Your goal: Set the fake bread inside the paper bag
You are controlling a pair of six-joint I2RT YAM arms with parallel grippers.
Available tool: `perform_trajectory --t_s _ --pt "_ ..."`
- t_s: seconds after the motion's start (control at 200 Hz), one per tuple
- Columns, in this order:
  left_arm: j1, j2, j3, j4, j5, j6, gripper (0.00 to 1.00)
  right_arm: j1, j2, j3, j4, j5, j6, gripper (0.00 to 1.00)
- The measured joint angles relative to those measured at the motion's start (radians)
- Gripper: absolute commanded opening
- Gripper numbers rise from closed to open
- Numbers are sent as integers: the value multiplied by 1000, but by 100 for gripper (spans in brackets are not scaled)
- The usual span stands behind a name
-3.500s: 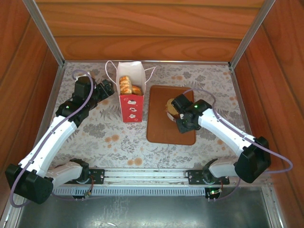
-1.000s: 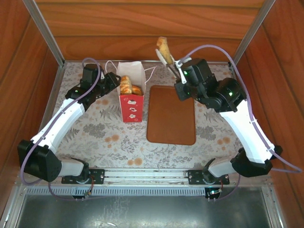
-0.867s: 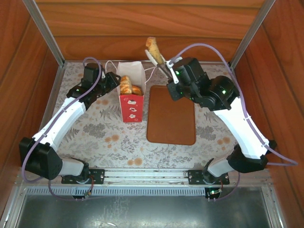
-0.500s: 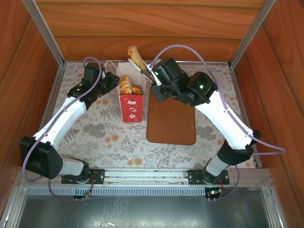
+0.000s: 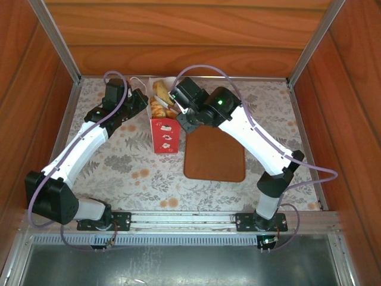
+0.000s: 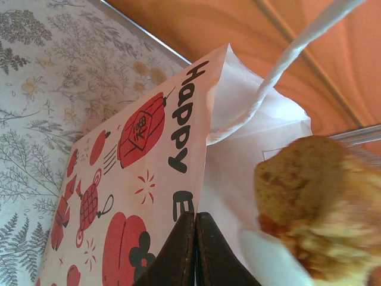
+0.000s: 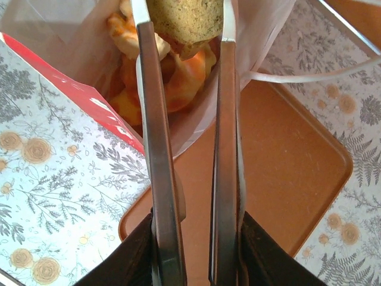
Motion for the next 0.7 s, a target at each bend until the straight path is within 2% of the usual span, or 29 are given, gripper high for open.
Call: perform_trajectory --t_s 0.31,0.7 --pt "0 0 0 1 0 0 5 0 34 10 -49 37 24 38" --pt "0 0 0 4 1 0 4 -2 52 35 -70 47 38 48"
